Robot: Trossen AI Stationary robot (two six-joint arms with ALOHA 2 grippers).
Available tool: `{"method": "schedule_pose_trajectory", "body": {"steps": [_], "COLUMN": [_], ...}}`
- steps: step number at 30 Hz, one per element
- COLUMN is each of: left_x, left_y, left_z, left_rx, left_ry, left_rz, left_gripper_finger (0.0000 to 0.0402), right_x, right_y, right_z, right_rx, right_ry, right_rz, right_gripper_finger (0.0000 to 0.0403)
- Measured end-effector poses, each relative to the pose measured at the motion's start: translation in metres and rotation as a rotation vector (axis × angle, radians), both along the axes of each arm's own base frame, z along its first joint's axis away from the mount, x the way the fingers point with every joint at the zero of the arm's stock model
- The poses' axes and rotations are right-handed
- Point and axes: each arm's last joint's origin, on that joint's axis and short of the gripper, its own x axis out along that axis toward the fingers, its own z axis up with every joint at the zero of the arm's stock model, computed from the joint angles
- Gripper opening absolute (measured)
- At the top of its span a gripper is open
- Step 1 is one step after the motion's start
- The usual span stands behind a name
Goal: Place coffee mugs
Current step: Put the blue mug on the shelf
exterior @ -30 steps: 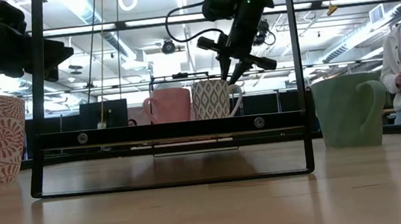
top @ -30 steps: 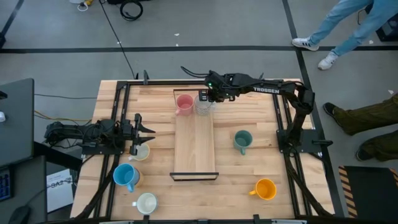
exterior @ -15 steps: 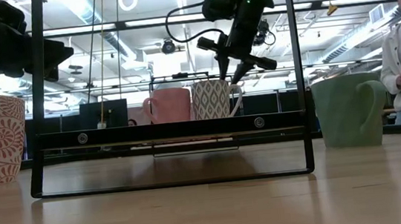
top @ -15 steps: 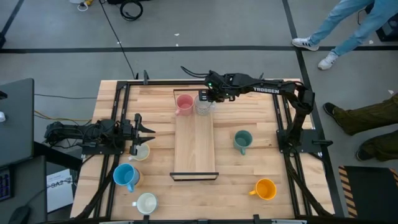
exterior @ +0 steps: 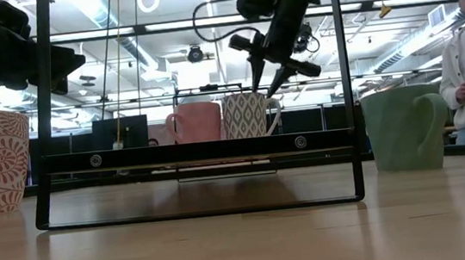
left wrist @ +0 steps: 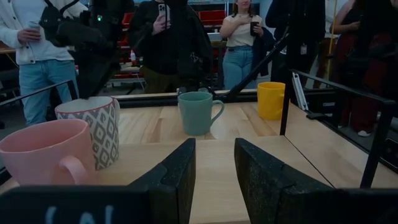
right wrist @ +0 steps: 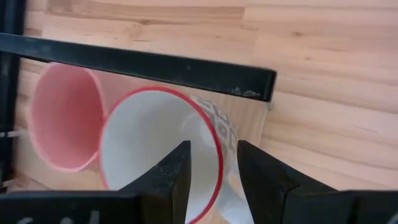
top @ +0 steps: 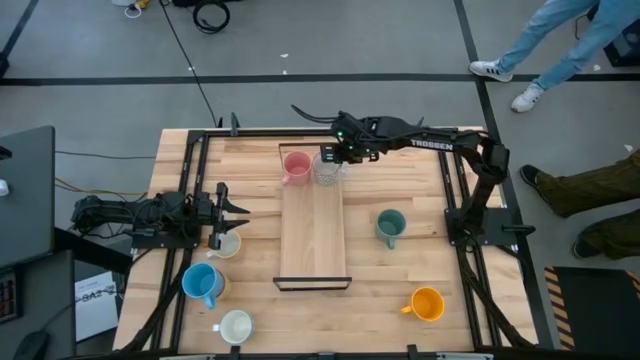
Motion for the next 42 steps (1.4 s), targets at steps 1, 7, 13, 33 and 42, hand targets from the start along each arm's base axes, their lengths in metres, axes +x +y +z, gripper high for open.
{"method": "schedule_pose_trajectory", "body": {"steps": [1,7,13,33,42], "left_x": [0.000,0.000,0.000,-0.005,0.011], "left_y": [0.000,0.000,0.000,0.002,-0.007], "left_z": [0.000,0.000,0.006,0.127,0.175], "left_rx": [0.000,0.000,-0.063,-0.274,-0.470], "left_ry": [0.000,-0.002,-0.058,0.126,0.642], "left_rz": [0.000,0.000,0.002,0.061,-0.080], "left_gripper_finger": [0.0118,0.0119,0.0118,0.0118,0.0118], "right_x": [-0.001,-0.016,-0.038,-0.060,-0.060], "right_y": [0.001,0.005,0.013,0.043,0.043], "right_z": [0.003,0.029,0.061,0.077,0.077], "right_rx": [-0.006,-0.057,-0.166,-0.345,-0.366], "right_ry": [-0.007,-0.063,-0.096,0.079,0.095], "right_rz": [0.004,0.035,0.067,0.249,0.300], "right_gripper_finger": [0.0135,0.0135,0.0135,0.0135,0.0135]}}
